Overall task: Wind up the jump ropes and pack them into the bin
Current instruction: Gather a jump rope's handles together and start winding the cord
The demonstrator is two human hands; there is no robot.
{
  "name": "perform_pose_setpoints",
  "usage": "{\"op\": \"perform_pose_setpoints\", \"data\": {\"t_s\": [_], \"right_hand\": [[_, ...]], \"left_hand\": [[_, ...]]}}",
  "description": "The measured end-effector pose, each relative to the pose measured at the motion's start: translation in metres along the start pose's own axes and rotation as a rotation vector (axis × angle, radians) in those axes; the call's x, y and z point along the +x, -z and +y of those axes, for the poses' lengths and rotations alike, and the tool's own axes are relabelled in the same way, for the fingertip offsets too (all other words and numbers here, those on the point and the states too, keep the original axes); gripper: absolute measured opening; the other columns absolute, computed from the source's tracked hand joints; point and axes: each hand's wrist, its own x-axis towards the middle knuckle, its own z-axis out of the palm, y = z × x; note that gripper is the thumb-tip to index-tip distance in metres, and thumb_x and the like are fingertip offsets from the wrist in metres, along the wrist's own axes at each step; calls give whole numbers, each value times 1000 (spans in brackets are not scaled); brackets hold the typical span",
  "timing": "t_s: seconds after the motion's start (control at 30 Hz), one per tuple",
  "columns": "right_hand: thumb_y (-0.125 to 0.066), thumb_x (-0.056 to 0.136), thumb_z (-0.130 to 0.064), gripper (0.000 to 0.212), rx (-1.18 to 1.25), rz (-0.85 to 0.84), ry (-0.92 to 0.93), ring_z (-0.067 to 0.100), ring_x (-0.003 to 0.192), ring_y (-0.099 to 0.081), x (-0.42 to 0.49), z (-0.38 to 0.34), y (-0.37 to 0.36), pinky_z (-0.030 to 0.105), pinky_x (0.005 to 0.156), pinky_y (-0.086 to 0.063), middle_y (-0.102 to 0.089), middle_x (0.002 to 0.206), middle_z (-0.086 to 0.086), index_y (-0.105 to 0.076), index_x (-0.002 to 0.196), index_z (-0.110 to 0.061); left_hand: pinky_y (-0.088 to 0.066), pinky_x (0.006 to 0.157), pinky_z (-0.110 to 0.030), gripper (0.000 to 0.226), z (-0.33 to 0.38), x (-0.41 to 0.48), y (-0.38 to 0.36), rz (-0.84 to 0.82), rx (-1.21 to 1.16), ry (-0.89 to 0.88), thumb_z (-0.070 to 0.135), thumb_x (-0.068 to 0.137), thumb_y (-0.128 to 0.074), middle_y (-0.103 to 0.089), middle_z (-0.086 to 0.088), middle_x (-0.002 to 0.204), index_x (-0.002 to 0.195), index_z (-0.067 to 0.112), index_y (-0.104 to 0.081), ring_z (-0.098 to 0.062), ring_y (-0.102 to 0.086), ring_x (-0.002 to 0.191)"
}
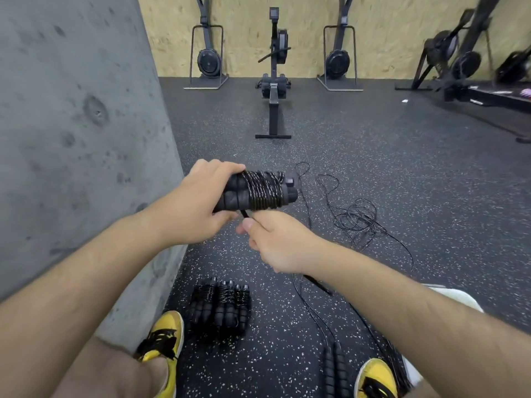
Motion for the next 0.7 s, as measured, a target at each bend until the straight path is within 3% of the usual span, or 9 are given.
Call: {"op": "perform_pose_setpoints", "data": {"t_s": [0.07, 0.23, 0.33, 0.4, 0.5, 0.6, 0.7], "right_hand": [[-32, 106, -36, 37, -155, -39, 4, 20, 59, -60, -6, -5, 4, 38, 62, -55, -64, 80, 6, -60, 107, -12], [-33, 106, -40, 37, -484, -116, 20, 18, 68, -53, -28, -22, 29, 32, 57, -38, -57, 79, 1, -49, 83, -16], [-31, 106, -41, 31, -816, 48, 159, 23, 76, -50, -36, -24, 34, 33, 64, -36, -52, 85, -4, -50, 95, -20], [-29, 106, -41, 29, -985, 216, 297, 23, 76, -49, -35, -23, 35, 33, 60, -34, -51, 94, -4, -52, 105, -24], [-29, 106, -41, 31, -1055, 360, 438, 21, 86, -56, -21, -17, 41, 32, 55, -30, -40, 94, -7, -57, 108, -27], [-38, 102, -39, 34, -1055, 407, 547, 23, 81, -57, -3, -3, 57, 30, 59, -32, -53, 88, -5, -68, 96, -26], [-36, 95, -37, 37, -999, 486, 650, 24, 75, -57, 10, 8, 72, 30, 63, -29, -61, 82, -5, -71, 87, -27]], "left_hand": [[-37, 104, -47, 79, -5, 0, -2, -26, 44, 19, 30, 81, -79, -52, -7, 121, 146, 10, -40, -32, -46, 113], [-39, 103, -51, 81, -14, 2, -4, -89, 115, 111, 26, 81, -84, -52, -9, 123, 148, 9, -42, -31, -42, 114], [-41, 101, -53, 80, -15, 3, -8, -120, 133, 102, 25, 79, -84, -52, -8, 123, 147, 10, -43, -31, -43, 113], [-42, 97, -55, 78, -13, 4, -11, -124, 138, 65, 22, 78, -84, -52, -7, 119, 145, 10, -46, -29, -43, 109], [-43, 91, -52, 73, -6, 3, -12, -139, 122, 2, 16, 75, -82, -51, -2, 114, 140, 12, -49, -21, -38, 100], [-39, 88, -42, 66, 5, -1, -10, -179, 70, -89, 18, 76, -82, -41, 12, 105, 133, 17, -49, -10, -29, 97], [-32, 87, -32, 64, 20, -4, -5, -179, -18, -179, 21, 76, -82, -41, 14, 107, 128, 19, -46, -8, -32, 99]]}}
